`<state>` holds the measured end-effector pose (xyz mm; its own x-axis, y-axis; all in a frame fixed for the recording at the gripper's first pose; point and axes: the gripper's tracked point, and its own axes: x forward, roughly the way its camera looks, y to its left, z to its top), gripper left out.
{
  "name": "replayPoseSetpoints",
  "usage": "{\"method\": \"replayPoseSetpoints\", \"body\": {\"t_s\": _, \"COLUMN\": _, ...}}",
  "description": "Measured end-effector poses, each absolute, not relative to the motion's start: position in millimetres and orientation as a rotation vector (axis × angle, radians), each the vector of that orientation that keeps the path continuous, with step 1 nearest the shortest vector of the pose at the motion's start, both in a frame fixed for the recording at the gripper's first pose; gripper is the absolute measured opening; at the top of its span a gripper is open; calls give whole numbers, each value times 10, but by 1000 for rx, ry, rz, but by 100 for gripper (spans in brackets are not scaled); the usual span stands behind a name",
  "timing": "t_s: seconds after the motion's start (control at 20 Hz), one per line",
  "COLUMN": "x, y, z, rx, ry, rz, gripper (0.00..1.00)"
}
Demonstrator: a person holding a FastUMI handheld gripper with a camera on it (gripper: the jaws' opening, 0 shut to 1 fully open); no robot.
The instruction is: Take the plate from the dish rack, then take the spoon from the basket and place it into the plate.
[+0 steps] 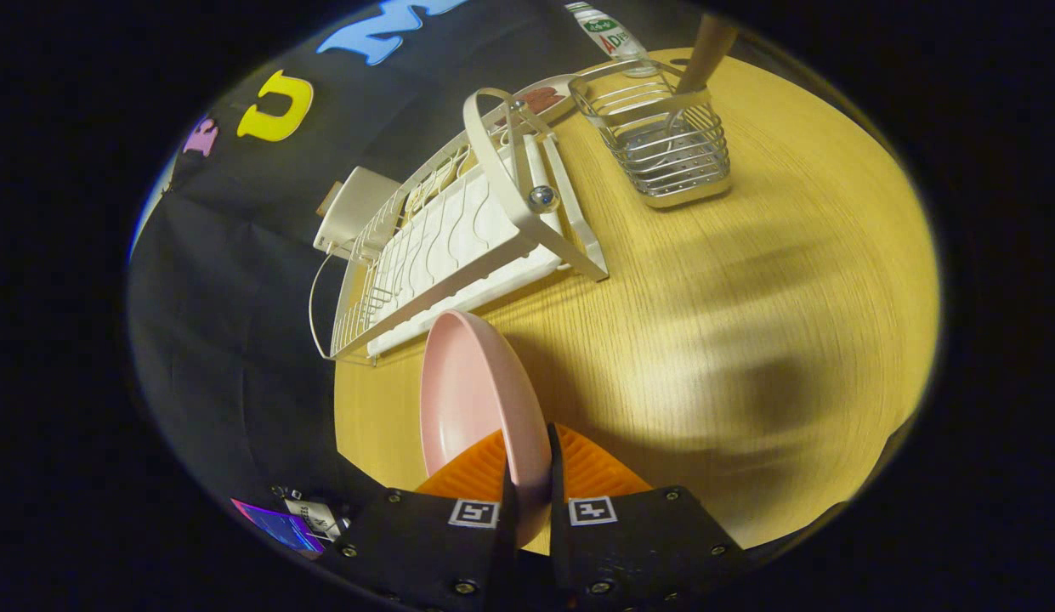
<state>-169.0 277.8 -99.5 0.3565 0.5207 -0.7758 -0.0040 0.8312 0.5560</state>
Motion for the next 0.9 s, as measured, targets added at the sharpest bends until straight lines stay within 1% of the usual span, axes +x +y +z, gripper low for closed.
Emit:
{"method": "replayPoseSetpoints", "body": {"t_s": 0.15, "x": -1690, "y": 2775, "z": -1009, "rx": 519, "ry": 1158, "rz": 373, "gripper": 17}}
{"method": "replayPoseSetpoints", "body": {"t_s": 0.2, "x": -1698, "y": 2704, "z": -1029, "rx": 475, "ry": 1161, "rz": 349, "gripper": 17}}
{"method": "replayPoseSetpoints", "body": {"t_s": 0.35, "x": -1686, "y": 2561, "z": -1079, "rx": 371, "ry": 1133, "rz": 327, "gripper": 27}}
{"method": "replayPoseSetpoints", "body": {"t_s": 0.4, "x": -1664, "y": 2529, "z": -1021, "rx": 370, "ry": 1108, "rz": 324, "gripper": 32}}
{"method": "replayPoseSetpoints", "body": {"t_s": 0.5, "x": -1598, "y": 2394, "z": -825, "rx": 332, "ry": 1017, "rz": 299, "gripper": 33}}
{"method": "replayPoseSetpoints", "body": {"t_s": 0.75, "x": -1386, "y": 2072, "z": -158, "rx": 214, "ry": 693, "rz": 279, "gripper": 32}}
{"method": "replayPoseSetpoints", "body": {"t_s": 0.9, "x": -1332, "y": 1885, "z": 92, "rx": 176, "ry": 592, "rz": 259, "gripper": 33}}
